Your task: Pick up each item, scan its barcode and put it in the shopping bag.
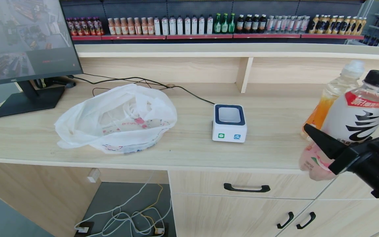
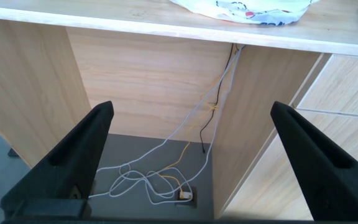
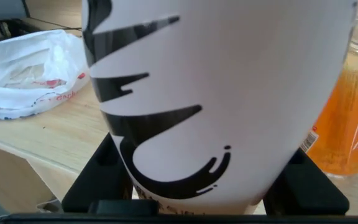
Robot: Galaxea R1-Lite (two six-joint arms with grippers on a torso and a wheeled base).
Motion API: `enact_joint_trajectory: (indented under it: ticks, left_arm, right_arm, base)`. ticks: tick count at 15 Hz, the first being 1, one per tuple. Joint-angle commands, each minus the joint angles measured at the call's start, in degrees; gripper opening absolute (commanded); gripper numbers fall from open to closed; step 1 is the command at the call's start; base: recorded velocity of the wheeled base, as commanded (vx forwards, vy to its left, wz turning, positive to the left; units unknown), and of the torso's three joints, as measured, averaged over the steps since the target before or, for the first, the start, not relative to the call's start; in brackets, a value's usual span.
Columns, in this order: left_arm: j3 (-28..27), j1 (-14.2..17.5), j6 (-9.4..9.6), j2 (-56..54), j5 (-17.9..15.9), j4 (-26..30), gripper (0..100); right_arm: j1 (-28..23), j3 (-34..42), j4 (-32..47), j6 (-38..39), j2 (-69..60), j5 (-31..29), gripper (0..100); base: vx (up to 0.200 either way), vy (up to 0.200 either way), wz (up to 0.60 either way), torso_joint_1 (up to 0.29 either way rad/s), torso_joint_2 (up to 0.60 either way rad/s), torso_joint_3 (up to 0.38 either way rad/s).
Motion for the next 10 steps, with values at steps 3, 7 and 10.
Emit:
enact_joint_trajectory:
  ticks: [3, 7, 10]
  left_arm:
    - [0.0, 0.0, -0.01, 0.0, 0.0, 0.0, 100]
    - [0.0, 0.0, -0.01, 0.0, 0.0, 0.0, 100]
    - [0.0, 0.0, -0.01, 0.0, 0.0, 0.0, 100]
  right_arm:
    - [0.1, 0.6, 0.1, -4.5, -2.8, 5.3, 0]
    - [3.2, 2.3, 0.1, -8.0, -3.6, 9.3, 0]
    - [4.3, 2.6, 0.1, -14.6, -3.7, 13.1, 0]
  base:
    - [0.0, 0.0, 0.0, 0.0, 0.0, 0.0]
    - [0.0, 0.0, 0.0, 0.0, 0.0, 0.0]
    - [0.0, 0.0, 0.0, 0.0, 0.0, 0.0]
